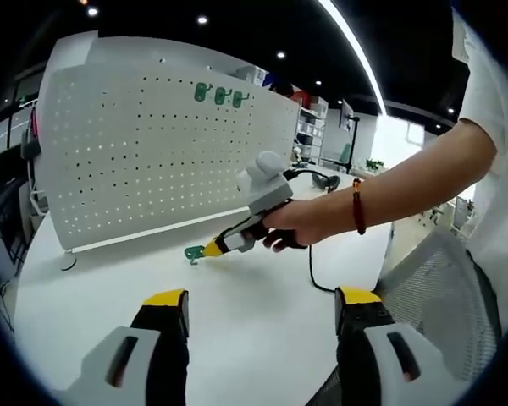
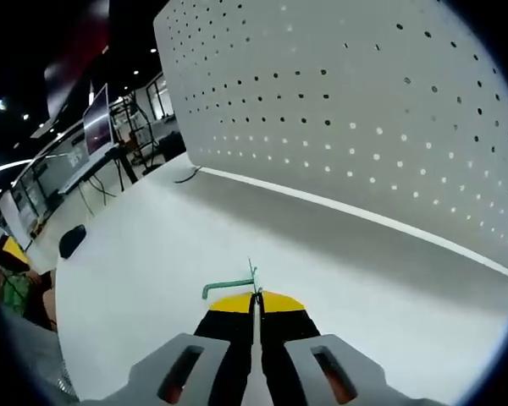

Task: Insert the hook assembly into the mounting plate slot until the hook locks in place.

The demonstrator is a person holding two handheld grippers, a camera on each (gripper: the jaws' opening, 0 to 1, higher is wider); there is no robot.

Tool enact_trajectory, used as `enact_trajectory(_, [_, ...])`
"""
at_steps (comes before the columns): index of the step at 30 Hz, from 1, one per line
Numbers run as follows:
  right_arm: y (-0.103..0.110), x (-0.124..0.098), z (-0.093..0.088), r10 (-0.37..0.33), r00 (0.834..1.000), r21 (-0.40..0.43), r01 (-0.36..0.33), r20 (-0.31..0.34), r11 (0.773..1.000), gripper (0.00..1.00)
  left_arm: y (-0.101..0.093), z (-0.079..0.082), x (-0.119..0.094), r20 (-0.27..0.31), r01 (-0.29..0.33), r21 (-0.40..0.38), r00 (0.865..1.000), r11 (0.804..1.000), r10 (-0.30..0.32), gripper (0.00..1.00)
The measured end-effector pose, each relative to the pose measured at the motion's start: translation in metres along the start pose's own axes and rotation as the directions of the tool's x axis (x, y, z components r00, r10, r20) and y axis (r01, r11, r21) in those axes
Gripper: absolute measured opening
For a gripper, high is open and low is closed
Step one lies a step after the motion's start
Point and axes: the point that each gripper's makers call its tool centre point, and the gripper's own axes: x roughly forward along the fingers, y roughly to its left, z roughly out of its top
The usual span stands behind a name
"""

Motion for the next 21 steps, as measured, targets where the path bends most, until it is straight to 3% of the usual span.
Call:
enact_trajectory(6, [0.005, -0.011, 0.003, 0.011, 1.000, 0.006, -0.011, 0.017, 1.000, 0.00, -0.003, 0.004, 0.001, 0.001, 0.006, 0.015, 1.000, 1.000, -0.006, 0.70])
enact_trajectory(9, [0.011, -0.018, 0.001, 0.038, 0.999, 0.143, -0.038, -0.002, 0.989, 0.00, -0.005, 0.004, 0.002, -0.008, 0.008, 0.028, 1.000, 1.000, -0.008, 0.70])
enact_trajectory(11, [0.011, -0.023, 0.003, 0.028, 0.999, 0.092, -0.031, 0.026, 0.995, 0.00, -0.006, 0.004, 0.002, -0.010, 0.011, 0.033, 1.000, 0.999, -0.010, 0.70])
enact_trajectory(21, [0.027, -0.043, -0.002, 0.060, 0.997, 0.098, -0.064, 0.042, 0.993, 0.00, -0.014, 0.005, 0.001, -0.027, 0.008, 0.064, 1.000, 0.998, -0.006, 0.70])
